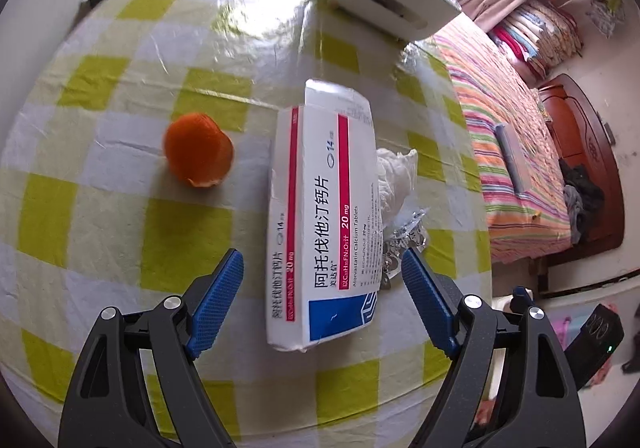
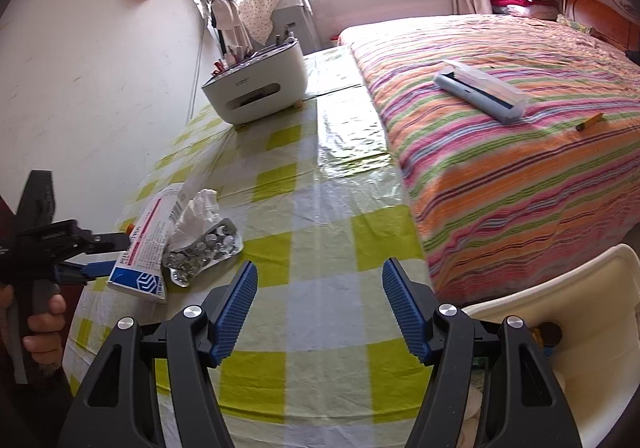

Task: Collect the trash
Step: 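Move both open tools back over the table toward the medicine box and blister pack, then grasp the white medicine box with the left tool while the right tool grasps the foil blister pack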

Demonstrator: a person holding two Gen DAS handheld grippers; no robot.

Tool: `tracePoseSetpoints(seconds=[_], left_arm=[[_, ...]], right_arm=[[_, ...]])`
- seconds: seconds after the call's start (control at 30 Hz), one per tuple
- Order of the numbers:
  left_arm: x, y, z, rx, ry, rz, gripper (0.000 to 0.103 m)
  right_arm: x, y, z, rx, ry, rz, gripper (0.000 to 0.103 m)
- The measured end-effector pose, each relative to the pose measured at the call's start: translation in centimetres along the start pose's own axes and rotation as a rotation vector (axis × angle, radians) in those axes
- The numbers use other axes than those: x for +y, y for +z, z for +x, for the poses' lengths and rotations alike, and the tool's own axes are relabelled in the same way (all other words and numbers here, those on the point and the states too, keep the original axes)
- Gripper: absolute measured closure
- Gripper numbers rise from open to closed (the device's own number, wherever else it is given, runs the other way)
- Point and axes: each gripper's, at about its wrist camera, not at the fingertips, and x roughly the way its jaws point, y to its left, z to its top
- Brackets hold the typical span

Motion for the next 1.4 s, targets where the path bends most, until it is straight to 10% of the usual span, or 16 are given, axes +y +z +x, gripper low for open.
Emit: tracePoseSetpoints(seconds=[0.13, 0.83, 1.03, 1.4], left_arm=[[-0.2, 0.2, 1.0, 0.035, -0.036, 0.009, 0.056], [0.2, -1.2, -3.9, -0.112, -0.076, 0.053, 0.071], [1.4, -1.2, -5.9, -0.153, -0.093, 0.033, 0.071], [2.2, -1.5, -6.3, -0.153, -0.101, 0.015, 0.070]], right_arm=[[1.1, 0.4, 1.1, 0.011, 0.035, -0.016, 0.040], [7.0, 2.4, 7.9, 0.121, 0.096, -0.135, 0.040], [12.7, 0.5, 6.7, 0.092, 0.086, -0.444, 0.040], [14.5, -1.1, 10.6, 0.206, -0.009, -0.532, 0.094]])
